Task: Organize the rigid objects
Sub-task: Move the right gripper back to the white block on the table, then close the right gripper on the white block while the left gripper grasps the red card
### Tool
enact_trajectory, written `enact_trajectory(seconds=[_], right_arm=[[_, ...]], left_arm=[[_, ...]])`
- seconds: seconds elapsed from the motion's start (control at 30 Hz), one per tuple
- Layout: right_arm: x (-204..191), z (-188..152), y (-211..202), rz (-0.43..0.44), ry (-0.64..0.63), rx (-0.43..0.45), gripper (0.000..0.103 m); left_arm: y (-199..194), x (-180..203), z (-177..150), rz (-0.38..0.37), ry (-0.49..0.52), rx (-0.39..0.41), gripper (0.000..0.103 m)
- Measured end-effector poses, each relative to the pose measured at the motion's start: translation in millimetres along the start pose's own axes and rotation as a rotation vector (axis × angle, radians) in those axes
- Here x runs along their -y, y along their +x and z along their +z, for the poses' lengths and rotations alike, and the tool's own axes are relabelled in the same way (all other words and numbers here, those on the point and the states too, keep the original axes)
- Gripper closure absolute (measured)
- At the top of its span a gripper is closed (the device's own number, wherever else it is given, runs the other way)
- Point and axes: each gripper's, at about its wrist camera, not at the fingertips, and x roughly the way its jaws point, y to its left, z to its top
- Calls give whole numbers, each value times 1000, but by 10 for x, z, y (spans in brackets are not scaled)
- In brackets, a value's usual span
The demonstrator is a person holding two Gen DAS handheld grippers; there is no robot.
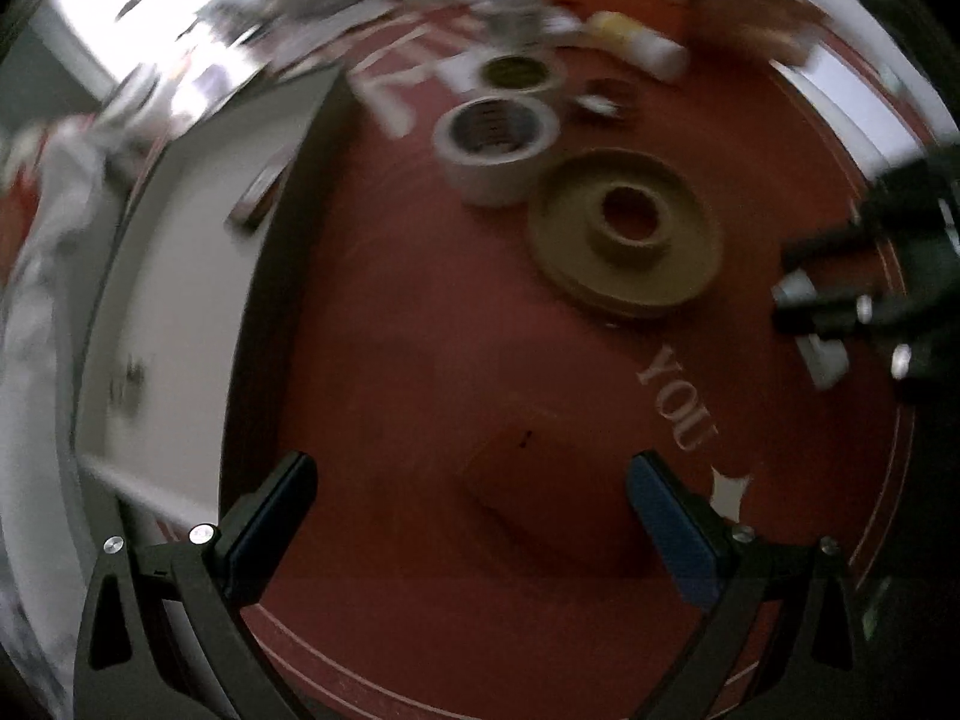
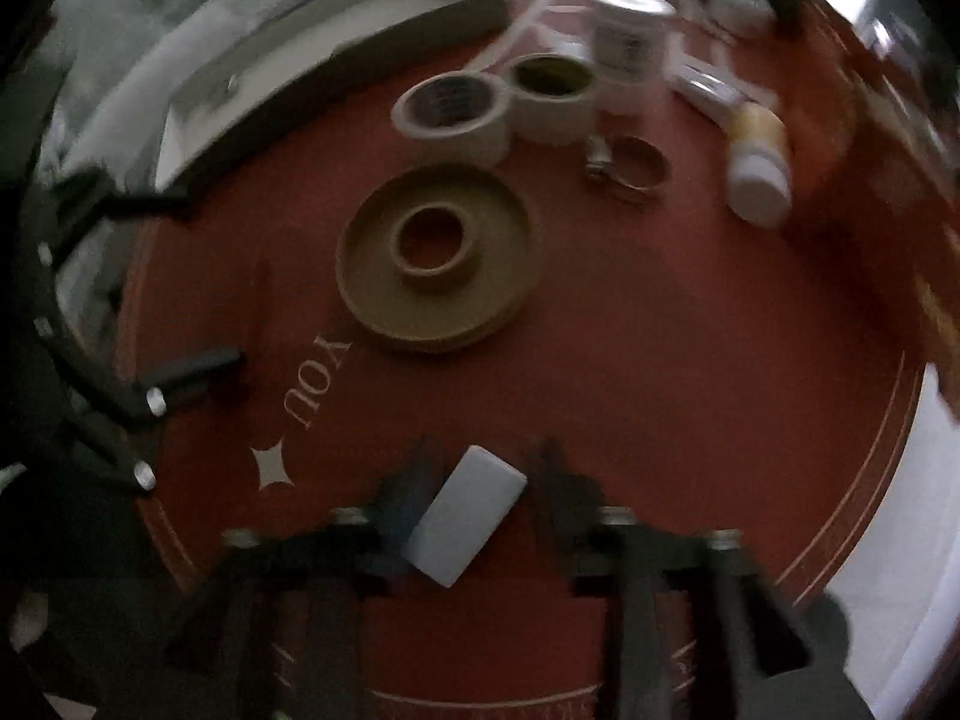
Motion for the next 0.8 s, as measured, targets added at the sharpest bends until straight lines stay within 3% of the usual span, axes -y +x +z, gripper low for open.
enact_trajectory(seconds=[0.03,0.17,0.3,0.4,0.47,0.53,0.6,0.63,0.67,0.7,0.8], right_arm=[[23,-3,-40,9,18,21,14],[67,-41,-121,-16,29,57,12],[222,-17,-38,-51,66,2,12],[282,-42,35,-42,121,-65,12],[259,-41,90,-30,155,-99,12],[182,-45,155,-57,163,-123,15],[48,-53,182,-169,104,-133,35],[-9,-45,163,-171,89,-126,44],[-66,-34,145,-173,79,-120,68],[-121,-26,130,-174,73,-119,78],[-164,-20,123,-188,96,-104,78]], left_arm=[[0,47,11,-4,36,11,0],[75,124,52,-38,161,20,0],[74,213,14,-30,216,78,0],[69,214,8,-29,172,90,0],[56,187,-12,-62,133,85,6],[41,141,-82,-118,109,75,25],[17,149,-94,-129,89,68,28],[25,107,-87,-125,85,70,28],[15,113,-100,-125,74,69,28],[18,94,-94,-131,47,61,28],[-29,88,-187,-100,9,51,28]])
